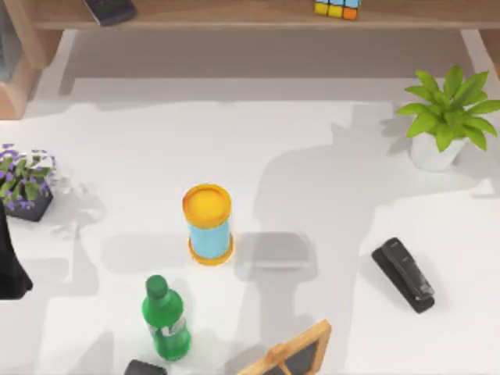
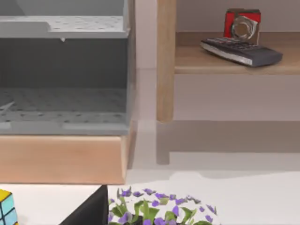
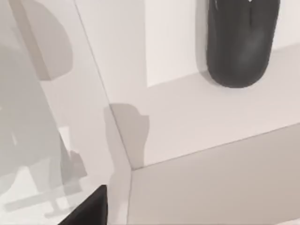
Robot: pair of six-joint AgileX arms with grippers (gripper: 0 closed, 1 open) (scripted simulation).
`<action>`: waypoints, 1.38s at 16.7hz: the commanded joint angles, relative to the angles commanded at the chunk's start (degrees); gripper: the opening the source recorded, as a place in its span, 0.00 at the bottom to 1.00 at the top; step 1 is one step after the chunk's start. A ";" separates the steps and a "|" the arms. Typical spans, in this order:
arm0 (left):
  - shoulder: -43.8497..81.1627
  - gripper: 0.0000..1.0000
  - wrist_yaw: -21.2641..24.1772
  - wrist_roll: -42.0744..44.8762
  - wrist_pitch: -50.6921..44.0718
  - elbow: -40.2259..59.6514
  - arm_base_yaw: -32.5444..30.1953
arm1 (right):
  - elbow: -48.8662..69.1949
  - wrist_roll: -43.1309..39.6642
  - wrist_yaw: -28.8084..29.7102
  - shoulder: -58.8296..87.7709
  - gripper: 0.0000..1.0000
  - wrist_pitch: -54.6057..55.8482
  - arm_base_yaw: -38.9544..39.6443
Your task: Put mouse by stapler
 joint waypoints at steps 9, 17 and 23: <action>0.00 1.00 0.00 0.00 0.00 0.00 0.00 | -2.19 -3.20 -0.47 14.80 1.00 15.68 -2.99; 0.00 1.00 0.00 0.00 0.00 0.00 0.00 | -2.19 -3.20 -0.47 14.80 0.62 15.68 -2.99; 0.00 1.00 0.00 0.00 0.00 0.00 0.00 | -2.19 -3.20 -0.47 14.80 0.17 15.68 -2.99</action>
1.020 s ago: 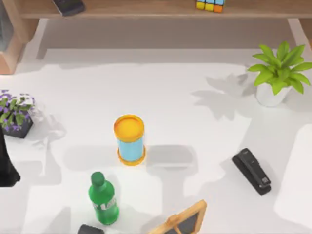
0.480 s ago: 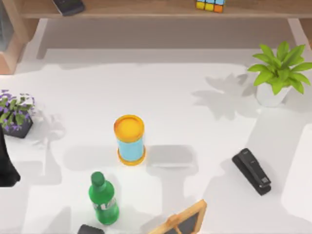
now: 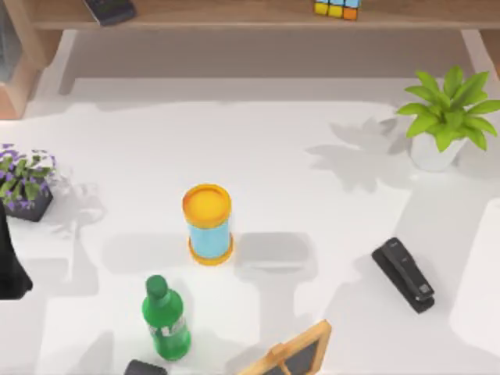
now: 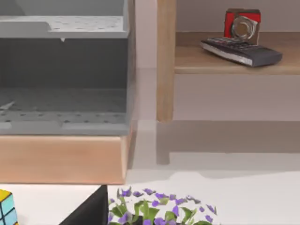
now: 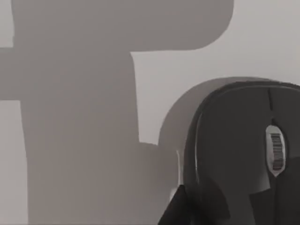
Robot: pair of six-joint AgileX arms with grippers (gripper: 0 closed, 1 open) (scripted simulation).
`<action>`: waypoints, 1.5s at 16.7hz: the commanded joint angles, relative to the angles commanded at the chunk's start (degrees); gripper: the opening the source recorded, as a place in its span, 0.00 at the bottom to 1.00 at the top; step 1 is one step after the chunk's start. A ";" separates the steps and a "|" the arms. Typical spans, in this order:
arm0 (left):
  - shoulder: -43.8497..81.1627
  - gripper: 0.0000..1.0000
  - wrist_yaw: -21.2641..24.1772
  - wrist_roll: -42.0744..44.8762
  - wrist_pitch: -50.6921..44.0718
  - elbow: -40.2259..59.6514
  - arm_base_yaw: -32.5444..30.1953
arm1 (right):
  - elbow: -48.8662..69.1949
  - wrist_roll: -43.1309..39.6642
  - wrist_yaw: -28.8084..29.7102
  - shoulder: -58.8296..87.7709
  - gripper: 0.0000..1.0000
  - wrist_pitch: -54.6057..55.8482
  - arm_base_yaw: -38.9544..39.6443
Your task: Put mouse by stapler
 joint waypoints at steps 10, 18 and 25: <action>0.00 1.00 0.00 0.00 0.00 0.00 0.00 | 0.00 0.00 0.00 0.00 0.00 0.00 0.00; 0.00 1.00 0.00 0.00 0.00 0.00 0.00 | -5.65 0.96 -3.68 -8.51 0.00 1.10 -2.00; 0.00 1.00 0.00 0.00 0.00 0.00 0.00 | -16.95 3.25 -9.13 -23.93 0.00 7.69 1.72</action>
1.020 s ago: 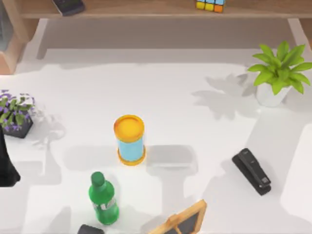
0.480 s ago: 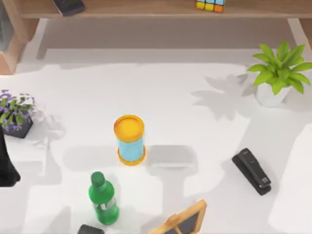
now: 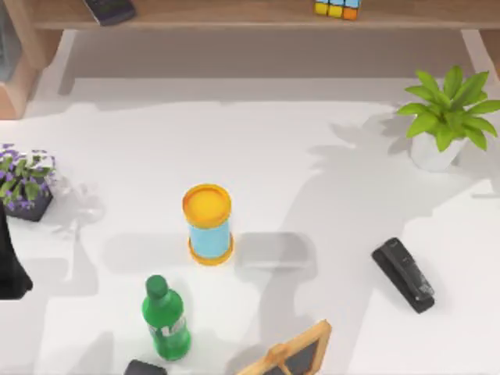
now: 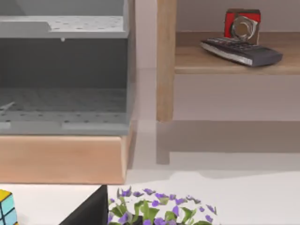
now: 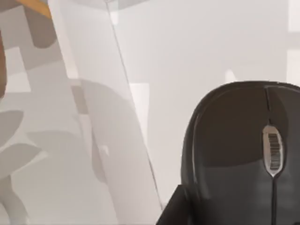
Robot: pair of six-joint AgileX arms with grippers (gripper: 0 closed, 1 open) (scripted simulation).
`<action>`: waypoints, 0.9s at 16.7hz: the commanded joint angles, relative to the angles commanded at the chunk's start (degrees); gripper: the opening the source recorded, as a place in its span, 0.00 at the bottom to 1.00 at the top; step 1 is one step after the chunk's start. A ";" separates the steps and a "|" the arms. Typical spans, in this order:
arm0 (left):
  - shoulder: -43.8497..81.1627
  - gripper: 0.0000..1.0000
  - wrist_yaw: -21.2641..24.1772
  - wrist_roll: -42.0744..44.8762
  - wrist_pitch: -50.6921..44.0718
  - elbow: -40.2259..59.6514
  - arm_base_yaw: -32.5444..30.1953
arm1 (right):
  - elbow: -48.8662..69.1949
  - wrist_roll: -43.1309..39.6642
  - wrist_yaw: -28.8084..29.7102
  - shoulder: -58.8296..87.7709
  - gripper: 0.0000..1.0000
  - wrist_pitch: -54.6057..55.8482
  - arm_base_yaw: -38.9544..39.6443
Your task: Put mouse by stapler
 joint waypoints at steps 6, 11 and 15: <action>0.00 1.00 0.00 0.00 0.00 0.00 0.00 | -9.66 1.05 -1.66 -8.61 0.00 4.41 5.49; 0.00 1.00 0.00 0.00 0.00 0.00 0.00 | -18.99 1.50 -1.41 -15.40 0.00 8.15 9.96; 0.00 1.00 0.00 0.00 0.00 0.00 0.00 | -27.23 1.70 -0.54 -22.01 0.00 10.42 14.12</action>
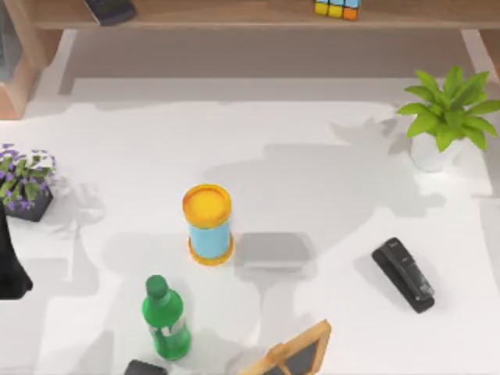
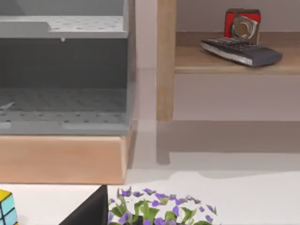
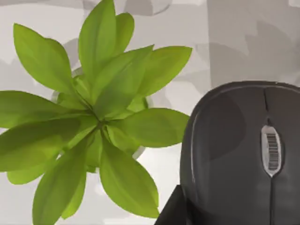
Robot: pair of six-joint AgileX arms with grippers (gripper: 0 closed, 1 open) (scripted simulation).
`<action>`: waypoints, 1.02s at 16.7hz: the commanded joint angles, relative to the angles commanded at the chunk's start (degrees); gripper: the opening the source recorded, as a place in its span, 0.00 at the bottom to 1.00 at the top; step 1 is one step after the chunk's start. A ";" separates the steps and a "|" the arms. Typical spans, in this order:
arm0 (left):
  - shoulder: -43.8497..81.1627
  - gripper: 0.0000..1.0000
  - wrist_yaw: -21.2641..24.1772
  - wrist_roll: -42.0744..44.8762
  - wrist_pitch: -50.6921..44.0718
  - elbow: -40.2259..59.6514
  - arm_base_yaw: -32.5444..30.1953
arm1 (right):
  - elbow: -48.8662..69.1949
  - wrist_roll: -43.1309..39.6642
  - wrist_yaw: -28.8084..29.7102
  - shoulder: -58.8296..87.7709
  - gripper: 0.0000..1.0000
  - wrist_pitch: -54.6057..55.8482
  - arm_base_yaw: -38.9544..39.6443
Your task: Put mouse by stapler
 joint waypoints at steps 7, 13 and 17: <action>0.00 1.00 0.00 0.00 0.00 0.00 0.00 | -21.63 2.82 5.44 -9.31 0.00 2.89 6.65; 0.00 1.00 0.00 0.00 0.00 0.00 0.00 | -36.08 6.65 10.12 -10.21 0.00 6.47 14.10; 0.00 1.00 0.00 0.00 0.00 0.00 0.00 | -36.95 6.99 10.41 -10.15 0.00 6.84 14.90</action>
